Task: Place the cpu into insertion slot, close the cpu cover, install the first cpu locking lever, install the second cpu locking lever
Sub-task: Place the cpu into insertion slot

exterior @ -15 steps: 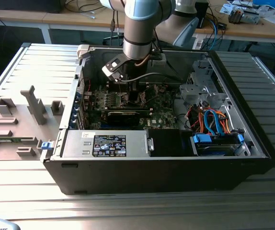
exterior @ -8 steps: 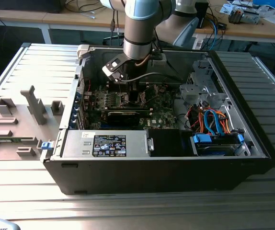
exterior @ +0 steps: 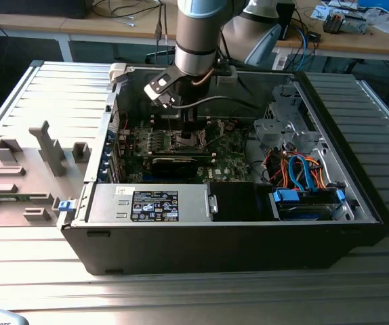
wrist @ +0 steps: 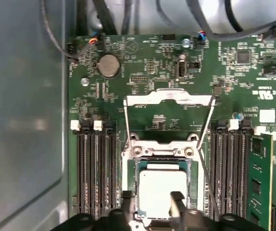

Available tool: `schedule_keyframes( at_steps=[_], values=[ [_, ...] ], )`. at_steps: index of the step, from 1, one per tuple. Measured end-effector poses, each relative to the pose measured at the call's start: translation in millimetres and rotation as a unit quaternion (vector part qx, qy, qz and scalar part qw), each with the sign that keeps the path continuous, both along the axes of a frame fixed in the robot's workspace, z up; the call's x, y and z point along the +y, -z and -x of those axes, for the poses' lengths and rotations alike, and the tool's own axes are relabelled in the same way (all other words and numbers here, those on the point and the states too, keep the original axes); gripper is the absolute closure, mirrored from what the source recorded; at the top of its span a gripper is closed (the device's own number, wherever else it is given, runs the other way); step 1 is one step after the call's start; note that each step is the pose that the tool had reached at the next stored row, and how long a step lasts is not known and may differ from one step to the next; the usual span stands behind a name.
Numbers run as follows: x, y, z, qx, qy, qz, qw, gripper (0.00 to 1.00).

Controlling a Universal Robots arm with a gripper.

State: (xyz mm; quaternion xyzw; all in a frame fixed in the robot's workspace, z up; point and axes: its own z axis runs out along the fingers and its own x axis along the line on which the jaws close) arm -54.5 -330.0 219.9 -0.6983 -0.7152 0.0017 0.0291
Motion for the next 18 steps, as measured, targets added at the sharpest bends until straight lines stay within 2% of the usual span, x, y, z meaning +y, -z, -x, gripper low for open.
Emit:
schedule_keyframes(
  at_steps=[1, 3, 4, 5, 6, 8, 9, 12, 18],
  values=[
    [0.0, 0.2, 0.0, 0.0, -0.016, -0.0001, 0.99988, 0.65],
    [-0.1, 0.5, 0.0, 0.0, -0.034, 0.0, 0.99941, 0.76],
    [0.0, 0.7, 0.0, 0.0, -0.045, 0.0, 0.99898, 0.83],
    [0.0, 0.8, 0.0, 0.0, -0.054, 0.0, 0.99854, 0.83],
    [0.0, 0.9, 0.0, 0.0, -0.064, 0.0, 0.99794, 0.89],
    [-0.1, 0.9, 0.0, 0.0001, -0.081, 0.0, 0.99669, 0.89],
    [-0.1, 1.0, 0.0, 0.0001, -0.085, 0.0, 0.9964, 0.89],
    [-1.1, 1.1, 0.7, 0.0, -0.085, -0.0001, 0.99635, 0.89],
    [-8.3, 1.0, 2.5, 0.0, -0.085, -0.0001, 0.99635, 0.89]
  ],
)
